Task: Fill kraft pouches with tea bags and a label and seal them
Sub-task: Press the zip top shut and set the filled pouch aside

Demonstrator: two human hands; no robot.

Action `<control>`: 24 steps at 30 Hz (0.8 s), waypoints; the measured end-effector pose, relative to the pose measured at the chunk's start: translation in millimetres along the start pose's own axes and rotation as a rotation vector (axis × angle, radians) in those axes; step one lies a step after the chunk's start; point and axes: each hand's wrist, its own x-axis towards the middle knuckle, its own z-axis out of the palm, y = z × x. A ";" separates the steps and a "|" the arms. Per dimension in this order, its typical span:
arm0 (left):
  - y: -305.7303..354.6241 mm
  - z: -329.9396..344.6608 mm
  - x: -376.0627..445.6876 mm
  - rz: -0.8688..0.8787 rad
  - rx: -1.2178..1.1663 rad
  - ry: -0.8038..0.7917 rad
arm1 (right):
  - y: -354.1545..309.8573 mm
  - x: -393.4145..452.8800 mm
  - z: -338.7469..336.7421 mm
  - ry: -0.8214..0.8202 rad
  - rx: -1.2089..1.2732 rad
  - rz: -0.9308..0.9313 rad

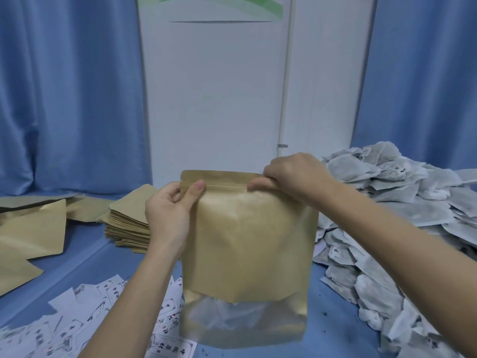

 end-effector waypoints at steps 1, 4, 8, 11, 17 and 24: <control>-0.9 0.8 -1.0 -0.002 0.004 -0.014 | 2.2 -4.9 5.2 0.060 -0.046 -0.034; -3.1 7.0 -5.9 0.012 0.025 -0.009 | 3.6 -13.4 10.2 0.253 -0.035 -0.038; -4.0 14.9 -10.2 0.047 0.044 -0.001 | -14.9 -9.0 12.7 0.238 0.054 0.012; -0.6 14.8 -11.3 0.050 0.035 -0.026 | -29.9 -6.9 11.5 0.329 0.145 0.002; 1.6 10.4 -11.3 0.017 0.001 -0.047 | -23.8 1.1 13.8 0.124 0.170 0.054; -1.5 -11.2 -0.3 0.024 0.013 0.007 | 30.8 -13.0 -6.8 -0.133 0.573 0.207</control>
